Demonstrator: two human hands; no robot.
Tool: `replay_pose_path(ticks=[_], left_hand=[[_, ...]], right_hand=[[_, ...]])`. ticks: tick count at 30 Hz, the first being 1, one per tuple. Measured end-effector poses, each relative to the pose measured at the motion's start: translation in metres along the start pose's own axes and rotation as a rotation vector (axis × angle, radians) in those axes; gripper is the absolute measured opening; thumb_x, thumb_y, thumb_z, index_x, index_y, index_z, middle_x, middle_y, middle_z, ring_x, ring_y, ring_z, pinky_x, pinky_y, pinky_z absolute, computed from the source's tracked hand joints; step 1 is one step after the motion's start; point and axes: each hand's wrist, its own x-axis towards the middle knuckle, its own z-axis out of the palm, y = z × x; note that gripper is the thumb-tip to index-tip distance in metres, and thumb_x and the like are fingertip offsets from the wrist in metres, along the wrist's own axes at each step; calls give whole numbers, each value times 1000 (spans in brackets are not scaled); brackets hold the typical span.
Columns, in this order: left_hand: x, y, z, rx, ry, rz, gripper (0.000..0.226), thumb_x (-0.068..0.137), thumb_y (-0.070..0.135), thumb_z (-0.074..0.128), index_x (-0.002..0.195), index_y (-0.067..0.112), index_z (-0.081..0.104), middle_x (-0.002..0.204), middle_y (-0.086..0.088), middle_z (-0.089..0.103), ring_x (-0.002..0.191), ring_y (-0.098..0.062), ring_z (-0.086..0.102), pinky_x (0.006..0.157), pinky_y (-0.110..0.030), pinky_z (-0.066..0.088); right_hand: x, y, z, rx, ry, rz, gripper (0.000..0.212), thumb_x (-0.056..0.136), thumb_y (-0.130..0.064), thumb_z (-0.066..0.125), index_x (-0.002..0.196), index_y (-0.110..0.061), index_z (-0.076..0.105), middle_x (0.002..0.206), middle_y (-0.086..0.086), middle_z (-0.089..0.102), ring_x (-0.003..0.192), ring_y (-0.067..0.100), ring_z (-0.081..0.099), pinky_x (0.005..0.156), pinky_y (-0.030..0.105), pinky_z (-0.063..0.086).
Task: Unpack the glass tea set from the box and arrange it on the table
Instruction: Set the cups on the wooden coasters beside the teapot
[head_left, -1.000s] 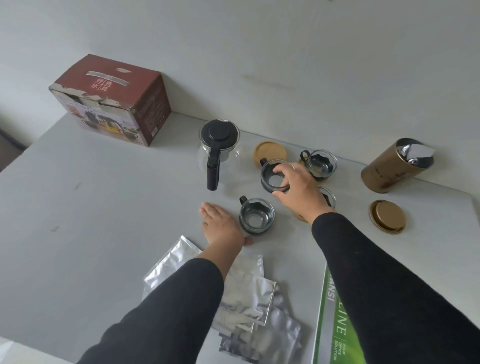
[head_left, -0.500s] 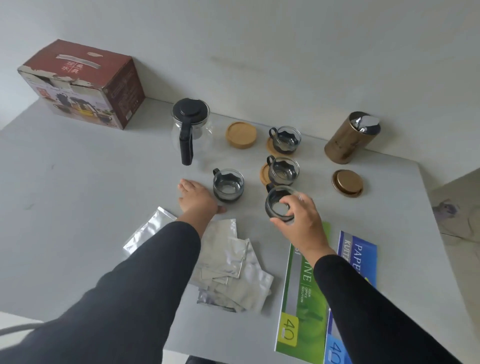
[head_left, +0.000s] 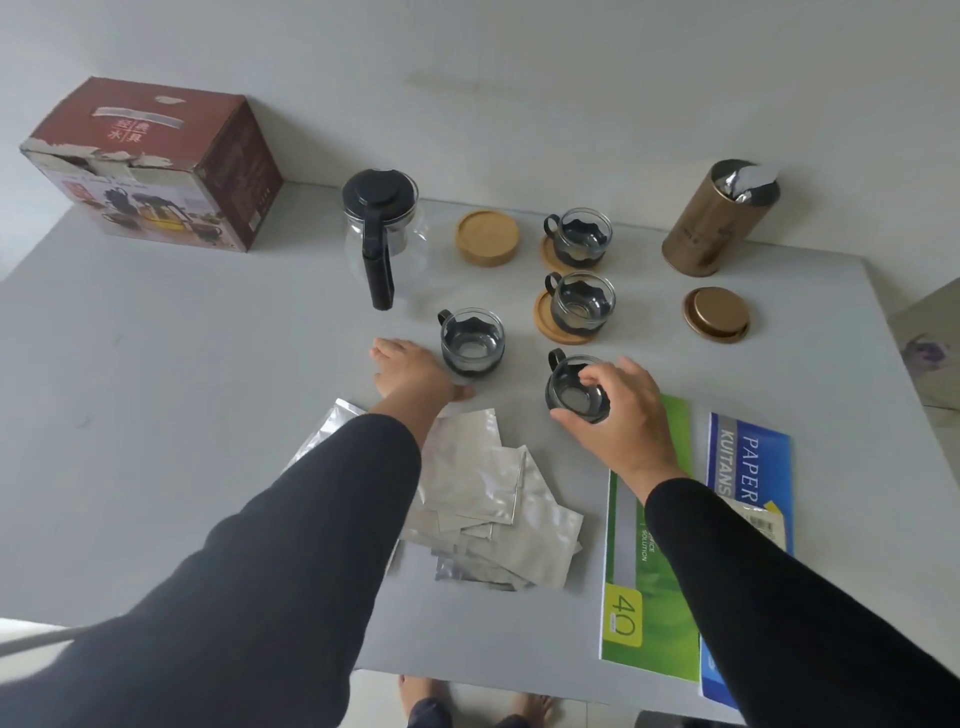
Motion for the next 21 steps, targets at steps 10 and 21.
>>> replay_pose_path(ticks=[10,21], left_hand=[[35,-25,-24,-54,-10,-27,142,55,64,80,151,1,-3,156,-17,-1,148,-30,-3,116,-44,24],[57,-19,-31,-29,-40,-44,145,53,60,84,151,5,-8,158,-12,-11,149,-28,-10,118,-45,19]], right_hand=[[88,-46,-19,-41,105,-96,30,77,-28,65,98,-6,63,94,8,65,90,28,58,78,33,47],[200,-54,59,-71,-263,46,63,76,-37,71,128,-12,47,125,15,44,118,31,43,103,35,35]])
